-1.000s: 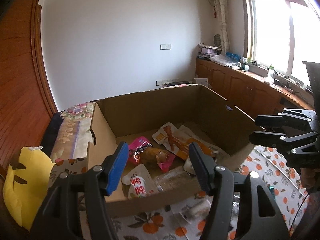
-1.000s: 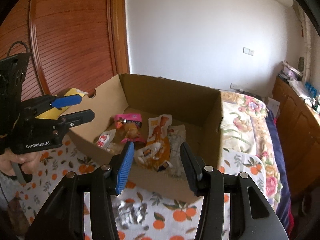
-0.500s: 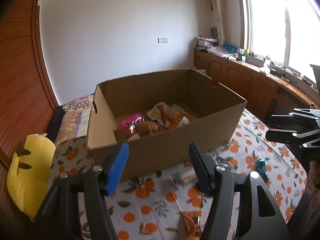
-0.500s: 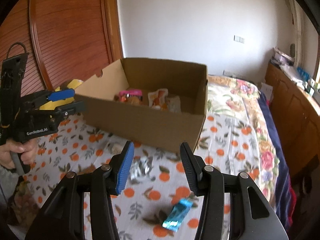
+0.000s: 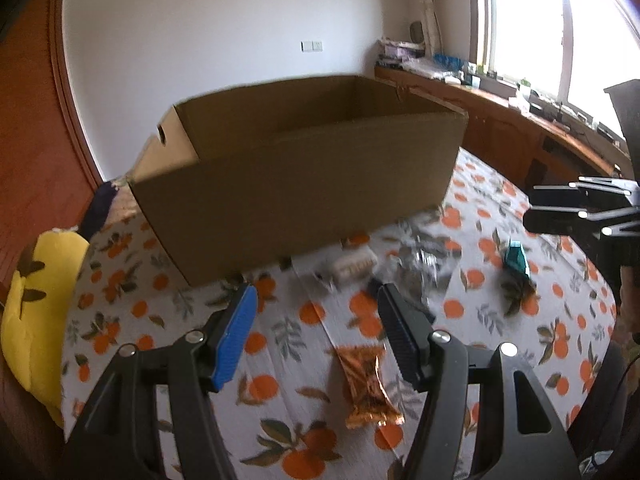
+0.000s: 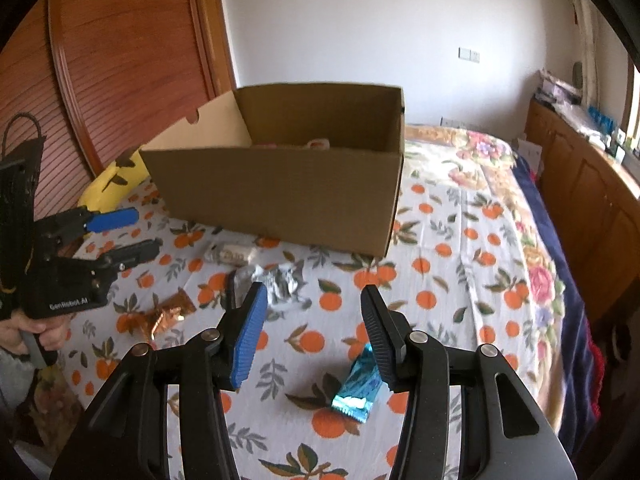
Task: Organize snacks
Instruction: 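Withdraw both grippers from the box toward the brown cake and blue candy, then grasp the brown wrapped cake with the left gripper while the right gripper grasps the blue candy, then lift both wrapped snacks over the box and release them inside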
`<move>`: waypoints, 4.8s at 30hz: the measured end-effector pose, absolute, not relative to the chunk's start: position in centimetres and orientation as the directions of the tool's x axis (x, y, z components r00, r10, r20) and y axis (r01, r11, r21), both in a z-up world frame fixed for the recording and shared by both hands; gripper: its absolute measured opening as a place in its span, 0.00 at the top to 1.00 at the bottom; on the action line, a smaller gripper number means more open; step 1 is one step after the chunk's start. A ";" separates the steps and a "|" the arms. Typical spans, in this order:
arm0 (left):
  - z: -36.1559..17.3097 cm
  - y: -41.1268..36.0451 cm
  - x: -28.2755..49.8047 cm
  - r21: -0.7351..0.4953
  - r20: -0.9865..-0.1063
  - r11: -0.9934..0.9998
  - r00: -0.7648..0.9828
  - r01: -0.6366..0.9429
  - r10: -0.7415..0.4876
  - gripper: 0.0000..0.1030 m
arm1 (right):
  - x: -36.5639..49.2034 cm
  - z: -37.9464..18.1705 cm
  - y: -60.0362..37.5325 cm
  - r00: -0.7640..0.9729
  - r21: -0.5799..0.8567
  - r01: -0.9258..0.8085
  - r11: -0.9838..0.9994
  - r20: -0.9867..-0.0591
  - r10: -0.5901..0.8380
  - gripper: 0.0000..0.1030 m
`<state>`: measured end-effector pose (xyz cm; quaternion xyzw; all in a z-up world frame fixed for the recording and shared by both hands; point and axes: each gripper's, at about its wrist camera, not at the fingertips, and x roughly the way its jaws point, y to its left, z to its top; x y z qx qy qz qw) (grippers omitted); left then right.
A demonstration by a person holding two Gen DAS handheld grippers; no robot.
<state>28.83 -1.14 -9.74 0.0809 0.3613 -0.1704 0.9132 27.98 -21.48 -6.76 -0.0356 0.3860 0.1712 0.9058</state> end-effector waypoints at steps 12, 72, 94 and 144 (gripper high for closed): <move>-13.5 -2.0 27.6 0.003 -0.748 0.923 0.613 0.385 -0.254 0.38 | 27.4 -11.0 -23.9 0.602 0.098 -0.285 0.953 -0.756 0.258 0.45; -12.4 -1.8 24.9 -0.037 -0.738 0.953 0.635 0.300 -0.228 0.78 | 28.3 -14.9 -23.2 0.607 0.031 -0.242 0.970 -0.775 0.176 0.45; -12.0 -1.5 21.7 -0.060 -0.717 0.945 0.646 0.320 -0.264 0.77 | 27.6 -14.2 -25.4 0.601 0.056 -0.182 0.982 -0.784 0.156 0.77; -0.7 0.3 28.4 -0.040 -0.639 0.944 0.718 0.327 -0.276 0.77 | 24.7 1.4 -23.3 0.699 0.045 -0.303 0.952 -0.669 0.254 0.76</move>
